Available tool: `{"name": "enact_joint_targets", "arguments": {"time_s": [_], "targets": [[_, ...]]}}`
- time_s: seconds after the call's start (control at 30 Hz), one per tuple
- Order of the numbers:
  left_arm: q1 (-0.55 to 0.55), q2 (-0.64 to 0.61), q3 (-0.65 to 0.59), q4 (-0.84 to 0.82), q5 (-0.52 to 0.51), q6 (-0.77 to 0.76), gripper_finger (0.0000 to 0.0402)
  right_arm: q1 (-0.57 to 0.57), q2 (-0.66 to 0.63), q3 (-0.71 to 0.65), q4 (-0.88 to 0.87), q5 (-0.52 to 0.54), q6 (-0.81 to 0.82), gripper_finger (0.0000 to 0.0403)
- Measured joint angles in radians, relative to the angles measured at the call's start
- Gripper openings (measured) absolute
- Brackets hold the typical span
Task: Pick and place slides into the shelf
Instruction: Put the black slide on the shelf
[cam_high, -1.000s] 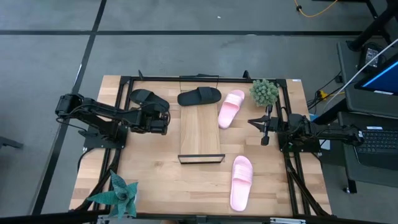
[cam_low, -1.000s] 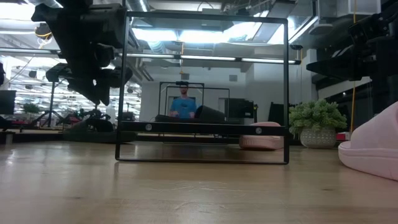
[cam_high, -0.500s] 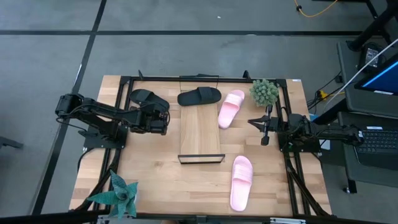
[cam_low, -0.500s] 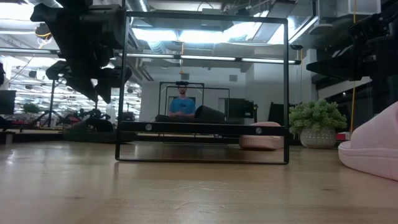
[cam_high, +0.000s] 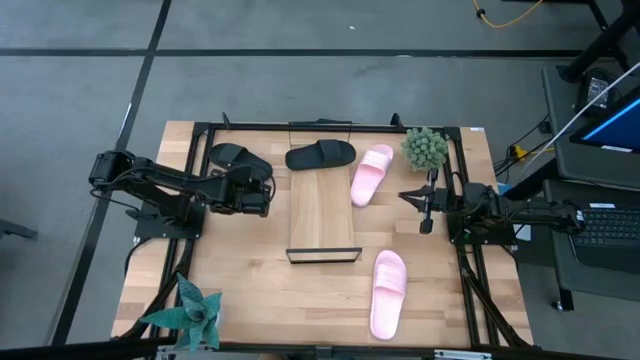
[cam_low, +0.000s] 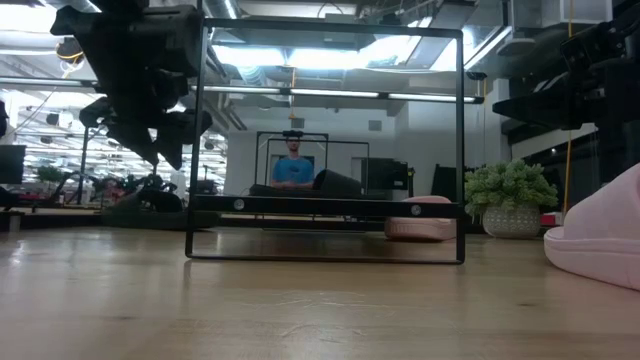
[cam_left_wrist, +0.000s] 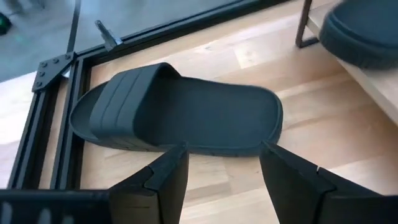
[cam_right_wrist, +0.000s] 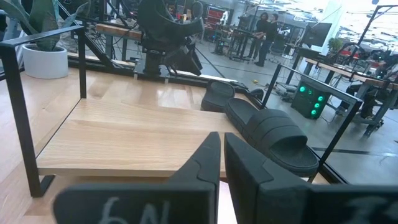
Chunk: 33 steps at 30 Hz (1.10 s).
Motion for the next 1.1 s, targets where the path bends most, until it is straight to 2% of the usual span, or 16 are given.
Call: {"name": "enact_joint_targets", "arguments": {"time_s": [0.13, 0.27, 0.47, 0.9, 1.1], "targets": [[0.031, 0.000, 0.000, -0.030, -0.035, -0.159, 0.0188, 0.000, 0.000, 0.000, 0.002, 0.000, 0.000, 0.0026], [0.078, 0.000, 0.000, -0.067, -0.018, -0.217, 0.0188, 0.000, 0.000, 0.000, 0.003, 0.000, 0.000, 0.0026], [0.137, 0.023, 0.000, -0.068, -0.050, -0.214, 0.0188, 0.000, 0.000, 0.000, 0.012, 0.000, 0.000, 0.0026], [0.248, 0.158, 0.000, -0.072, -0.014, -0.180, 0.0188, 0.000, 0.000, 0.000, 0.015, 0.000, 0.001, 0.0026], [0.261, 0.173, 0.000, -0.072, -0.013, -0.081, 0.0188, 0.000, 0.000, 0.000, 0.015, 0.000, 0.001, 0.0026]]}}
